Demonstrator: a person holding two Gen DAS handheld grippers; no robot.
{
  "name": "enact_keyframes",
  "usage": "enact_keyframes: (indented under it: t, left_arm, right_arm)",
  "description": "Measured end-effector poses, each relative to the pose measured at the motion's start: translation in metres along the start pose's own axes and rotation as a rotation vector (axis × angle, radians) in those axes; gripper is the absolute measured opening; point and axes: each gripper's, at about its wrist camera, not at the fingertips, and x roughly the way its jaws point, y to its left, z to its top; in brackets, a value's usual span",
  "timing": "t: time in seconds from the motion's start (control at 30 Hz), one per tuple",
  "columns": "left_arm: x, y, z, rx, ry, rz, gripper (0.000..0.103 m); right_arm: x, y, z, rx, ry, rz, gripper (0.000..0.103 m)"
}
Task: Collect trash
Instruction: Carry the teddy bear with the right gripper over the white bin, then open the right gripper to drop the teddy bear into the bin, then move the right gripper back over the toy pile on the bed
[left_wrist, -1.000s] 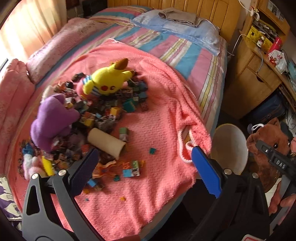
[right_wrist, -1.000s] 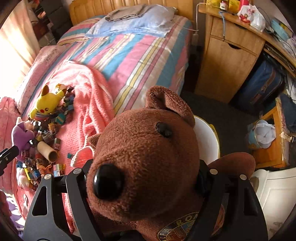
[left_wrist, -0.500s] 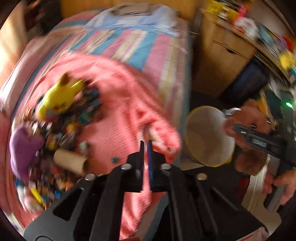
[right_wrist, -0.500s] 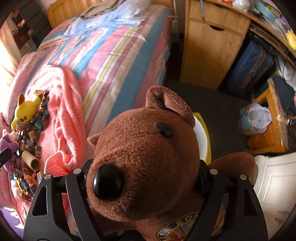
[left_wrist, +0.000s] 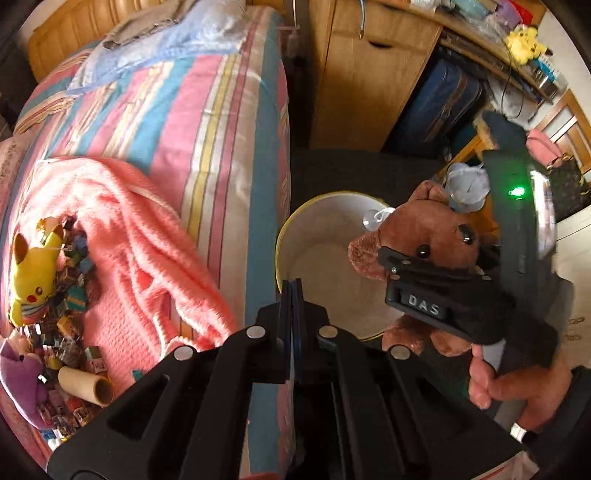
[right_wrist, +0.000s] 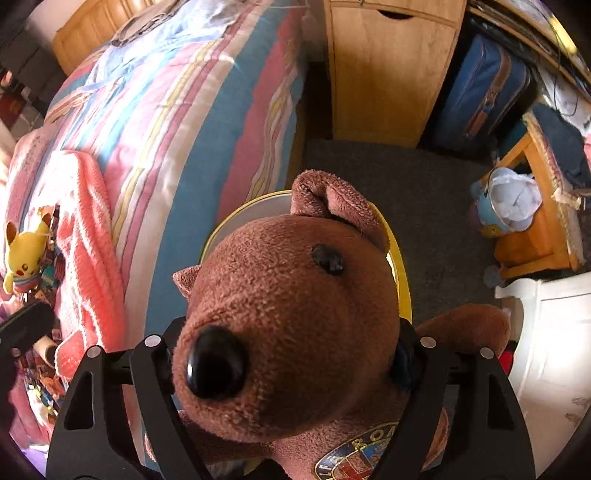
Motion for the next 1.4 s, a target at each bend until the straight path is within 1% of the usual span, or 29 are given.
enact_keyframes:
  t: [0.07,0.13,0.17,0.2,0.27,0.37,0.47,0.6,0.73,0.87,0.97,1.03,1.07,1.17,1.4]
  left_arm:
    - [0.013,-0.003,0.004,0.007,0.019,0.023,0.001]
    - [0.028,-0.004,0.007,-0.002,0.054,0.029,0.001]
    - [0.032,-0.004,0.008,-0.001,0.062,0.034,0.001]
    - [0.038,-0.005,0.008,0.003,0.071,0.037,0.001]
    - [0.049,-0.006,0.009,0.008,0.093,0.021,0.001]
    - [0.055,-0.003,0.008,0.001,0.098,0.023,0.001]
    - [0.060,0.000,0.006,0.005,0.111,0.034,0.001]
    - [0.059,0.008,0.006,-0.011,0.103,0.037,0.001]
    - [0.057,0.011,0.006,-0.022,0.110,0.035,0.001]
    - [0.054,0.015,0.005,-0.036,0.106,0.034,0.002]
    - [0.052,0.019,0.003,-0.045,0.105,0.032,0.002]
    - [0.049,0.020,0.002,-0.049,0.102,0.029,0.002]
    - [0.048,0.021,0.001,-0.048,0.100,0.030,0.002]
    - [0.047,0.022,0.002,-0.045,0.094,0.035,0.002]
    - [0.040,0.027,0.002,-0.062,0.076,0.037,0.002]
  right_arm:
    - [0.007,-0.001,0.001,-0.003,0.006,-0.005,0.082]
    - [0.012,-0.004,0.001,0.011,0.018,-0.021,0.085]
    - [0.015,-0.006,0.000,0.026,0.023,-0.022,0.087]
    - [0.018,-0.008,0.000,0.040,0.027,-0.025,0.088]
    - [0.022,-0.012,-0.002,0.065,0.039,-0.037,0.090]
    - [0.028,-0.016,-0.004,0.073,0.063,-0.041,0.090]
    - [0.030,-0.018,-0.005,0.080,0.067,-0.036,0.090]
    - [0.035,-0.017,-0.002,0.091,0.076,-0.012,0.090]
    - [0.033,-0.007,0.001,0.050,0.069,0.005,0.091]
    - [0.043,-0.007,0.003,0.058,0.120,0.006,0.091]
    - [0.046,-0.006,0.002,0.057,0.129,0.009,0.092]
    - [0.047,-0.005,0.001,0.061,0.134,0.007,0.095]
    - [0.047,-0.006,0.001,0.074,0.136,0.021,0.098]
    - [0.041,-0.002,0.007,0.056,0.110,0.018,0.099]
    - [0.029,0.005,0.010,0.015,0.086,-0.008,0.099]
